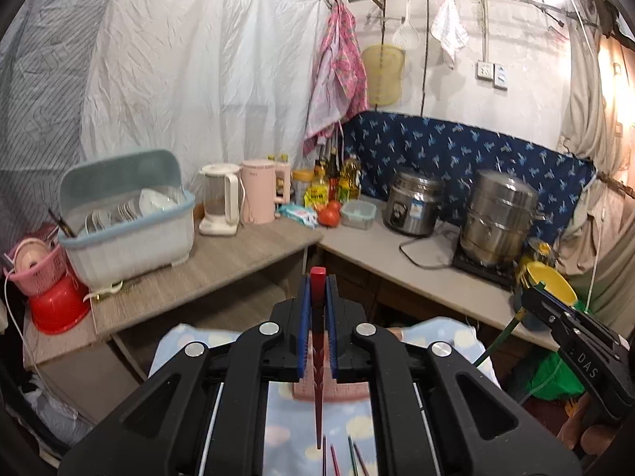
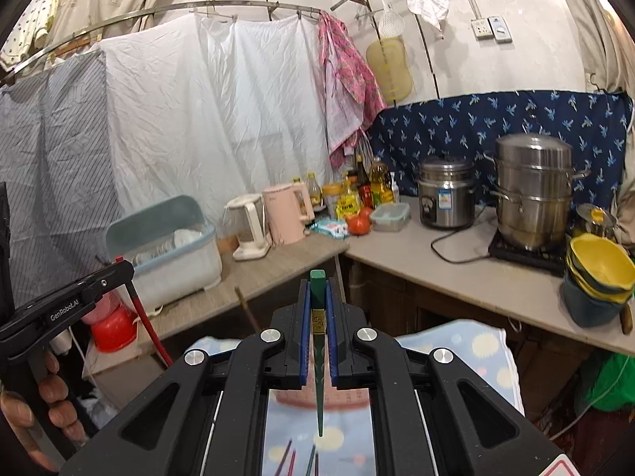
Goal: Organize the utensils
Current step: 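Lift both chopsticks and carry them over the pink holder with both tools, then lower both chopsticks into the pink holder and open both tools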
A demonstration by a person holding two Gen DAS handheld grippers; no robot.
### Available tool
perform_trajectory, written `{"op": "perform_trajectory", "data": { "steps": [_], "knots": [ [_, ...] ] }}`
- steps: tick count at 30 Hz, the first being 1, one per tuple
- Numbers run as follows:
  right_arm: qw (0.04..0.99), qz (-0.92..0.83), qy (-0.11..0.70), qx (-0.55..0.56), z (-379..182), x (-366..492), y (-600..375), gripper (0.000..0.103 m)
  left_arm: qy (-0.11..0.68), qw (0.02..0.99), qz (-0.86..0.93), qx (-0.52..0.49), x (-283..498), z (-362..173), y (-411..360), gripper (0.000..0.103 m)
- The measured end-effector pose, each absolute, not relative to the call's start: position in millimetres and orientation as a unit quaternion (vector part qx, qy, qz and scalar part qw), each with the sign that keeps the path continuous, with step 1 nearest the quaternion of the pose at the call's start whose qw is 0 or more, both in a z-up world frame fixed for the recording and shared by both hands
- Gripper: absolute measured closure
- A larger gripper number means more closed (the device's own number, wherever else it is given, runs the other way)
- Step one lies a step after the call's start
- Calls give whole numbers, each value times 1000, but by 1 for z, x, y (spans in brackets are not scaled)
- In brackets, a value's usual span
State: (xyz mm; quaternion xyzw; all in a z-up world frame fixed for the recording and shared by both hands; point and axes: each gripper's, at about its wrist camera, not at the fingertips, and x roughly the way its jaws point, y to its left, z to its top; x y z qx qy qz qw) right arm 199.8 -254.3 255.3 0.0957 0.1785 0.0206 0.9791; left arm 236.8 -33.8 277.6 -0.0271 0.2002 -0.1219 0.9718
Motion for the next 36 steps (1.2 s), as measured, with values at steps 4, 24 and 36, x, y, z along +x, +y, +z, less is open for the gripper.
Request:
{"op": "perform_trajectory", "data": {
  "steps": [4, 24, 36],
  "knots": [
    [981, 20, 163, 101, 270, 238, -253, 96, 182, 976, -115, -32, 272, 295, -41, 96],
    [969, 14, 233, 84, 165, 343, -231, 96, 230, 967, -97, -45, 376, 188, -53, 96],
    [961, -11, 255, 103, 136, 329, -249, 88, 259, 960, -90, -58, 371, 160, -35, 95]
  ]
}}
